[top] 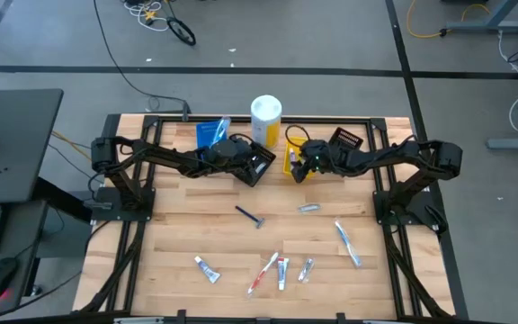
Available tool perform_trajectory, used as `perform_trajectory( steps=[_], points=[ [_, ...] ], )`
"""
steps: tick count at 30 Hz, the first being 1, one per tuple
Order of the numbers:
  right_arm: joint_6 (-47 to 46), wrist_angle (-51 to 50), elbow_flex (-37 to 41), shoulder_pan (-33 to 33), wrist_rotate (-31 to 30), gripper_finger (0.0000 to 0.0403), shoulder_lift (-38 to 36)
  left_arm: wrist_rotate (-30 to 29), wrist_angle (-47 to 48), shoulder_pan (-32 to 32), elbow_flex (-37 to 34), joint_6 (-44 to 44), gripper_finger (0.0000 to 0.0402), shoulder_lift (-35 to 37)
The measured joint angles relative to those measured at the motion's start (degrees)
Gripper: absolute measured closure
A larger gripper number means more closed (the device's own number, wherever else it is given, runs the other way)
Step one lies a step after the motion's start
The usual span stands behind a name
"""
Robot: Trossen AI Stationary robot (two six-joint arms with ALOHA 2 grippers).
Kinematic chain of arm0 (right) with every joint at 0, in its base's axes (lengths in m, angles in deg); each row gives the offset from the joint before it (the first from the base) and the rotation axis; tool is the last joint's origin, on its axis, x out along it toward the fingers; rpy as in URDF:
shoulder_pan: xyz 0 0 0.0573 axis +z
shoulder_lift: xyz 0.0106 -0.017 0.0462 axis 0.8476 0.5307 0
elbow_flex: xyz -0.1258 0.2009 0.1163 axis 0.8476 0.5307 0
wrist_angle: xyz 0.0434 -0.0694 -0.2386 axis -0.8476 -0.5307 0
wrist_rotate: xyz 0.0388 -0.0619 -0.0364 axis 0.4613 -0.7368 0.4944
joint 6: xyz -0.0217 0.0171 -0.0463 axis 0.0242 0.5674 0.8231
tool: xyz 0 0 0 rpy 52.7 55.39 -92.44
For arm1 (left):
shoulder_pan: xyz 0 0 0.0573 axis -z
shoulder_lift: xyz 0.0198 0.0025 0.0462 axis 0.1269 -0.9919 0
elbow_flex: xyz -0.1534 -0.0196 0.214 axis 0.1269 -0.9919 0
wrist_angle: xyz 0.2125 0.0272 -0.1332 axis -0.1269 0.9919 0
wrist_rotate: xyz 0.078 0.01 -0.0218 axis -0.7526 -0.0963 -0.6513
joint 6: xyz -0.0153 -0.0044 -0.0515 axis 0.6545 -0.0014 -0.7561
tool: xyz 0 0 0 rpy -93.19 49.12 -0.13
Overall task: Pick & Place Travel size toiletries
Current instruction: Put the razor into the right black bin
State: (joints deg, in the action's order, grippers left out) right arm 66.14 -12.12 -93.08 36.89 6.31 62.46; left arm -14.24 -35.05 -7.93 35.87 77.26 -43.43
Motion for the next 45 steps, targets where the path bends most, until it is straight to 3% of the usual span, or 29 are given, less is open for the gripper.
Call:
perform_trajectory(
  steps=[2, 5, 11, 14, 27, 37, 39, 43, 45],
  points=[
    [2.61, 2.54, 0.00, 0.33, -4.13, 0.0175, 0.00, -0.01, -0.01, 0.00, 0.00, 0.01, 0.0249, -0.02],
    [4.05, 7.86, 0.00, 0.89, -4.65, 0.0176, 0.00, -0.01, 0.00, 0.00, 0.00, 0.00, 0.0249, -0.02],
    [5.05, 16.51, 0.00, 4.81, 11.12, 0.0177, 0.00, -0.02, -0.01, -0.01, 0.02, 0.00, 0.0249, -0.02],
    [6.04, 15.04, 0.00, 8.47, 13.12, 0.0177, 0.00, -0.01, 0.00, -0.01, 0.02, 0.00, 0.0249, -0.03],
    [-0.44, 3.00, 0.00, 25.73, 12.97, 0.0177, 0.00, 0.00, 0.09, 0.00, 0.02, -3.16, 0.0249, -0.02],
    [-1.04, 3.32, 0.00, 28.28, 1.73, 0.0177, 0.00, 0.56, -0.12, 0.02, 0.02, -8.82, 0.0248, -0.02],
    [-1.04, 3.32, 0.00, 28.15, 1.55, 0.0177, -0.02, 5.56, 0.48, 0.00, 0.04, -7.36, 0.0250, -0.02],
    [-1.04, 3.32, 0.00, 28.14, 1.58, 0.0177, -0.02, 29.39, 3.28, 1.00, 0.06, 1.47, 0.0261, -0.02],
    [-1.03, 3.32, 0.00, 28.11, 1.58, 0.0177, -0.02, 37.84, 5.18, 2.60, 0.07, 4.15, 0.0268, -0.02]
  ],
)
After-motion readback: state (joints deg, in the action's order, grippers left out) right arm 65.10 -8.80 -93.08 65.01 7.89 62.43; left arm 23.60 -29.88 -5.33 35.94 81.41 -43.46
